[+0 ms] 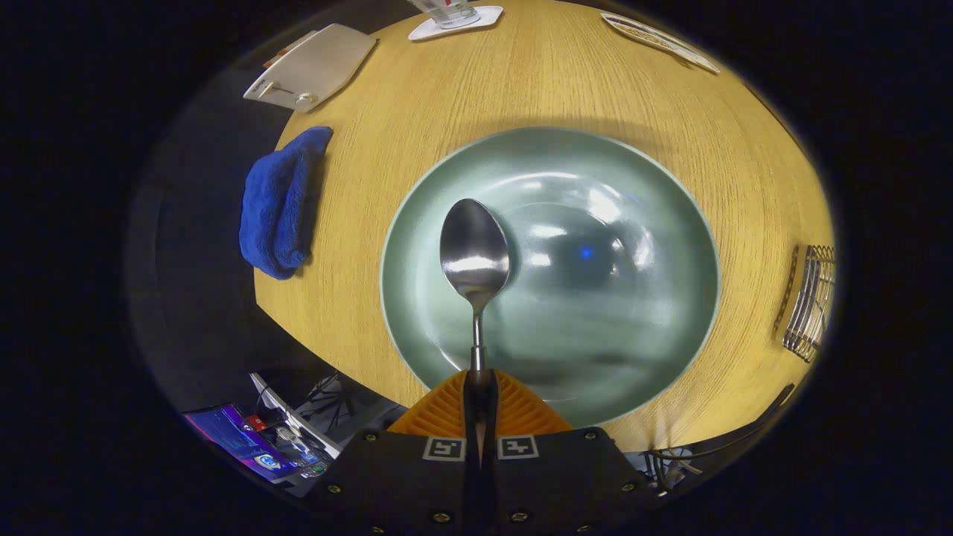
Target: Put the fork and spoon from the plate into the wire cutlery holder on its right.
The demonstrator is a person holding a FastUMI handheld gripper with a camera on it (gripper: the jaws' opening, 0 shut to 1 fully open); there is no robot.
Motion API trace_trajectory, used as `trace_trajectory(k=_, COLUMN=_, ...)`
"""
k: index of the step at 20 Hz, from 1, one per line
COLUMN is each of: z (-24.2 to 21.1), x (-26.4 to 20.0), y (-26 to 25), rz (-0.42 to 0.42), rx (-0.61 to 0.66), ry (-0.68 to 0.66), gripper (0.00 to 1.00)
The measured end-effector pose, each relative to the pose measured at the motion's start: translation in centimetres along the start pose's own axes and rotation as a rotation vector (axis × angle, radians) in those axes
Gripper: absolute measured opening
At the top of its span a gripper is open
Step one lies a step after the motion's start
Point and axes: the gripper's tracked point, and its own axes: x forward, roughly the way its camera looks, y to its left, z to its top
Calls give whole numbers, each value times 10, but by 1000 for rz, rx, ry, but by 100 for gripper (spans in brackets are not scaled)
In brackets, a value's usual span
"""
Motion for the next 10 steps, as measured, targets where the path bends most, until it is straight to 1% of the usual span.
trace_trajectory(k=5, z=13, x=-26, y=-15, rz=9, rx=55, ry=-57, gripper=1)
trace_trajectory(k=10, z=33, x=-70, y=-44, rz=24, rx=146, ry=-148, gripper=1)
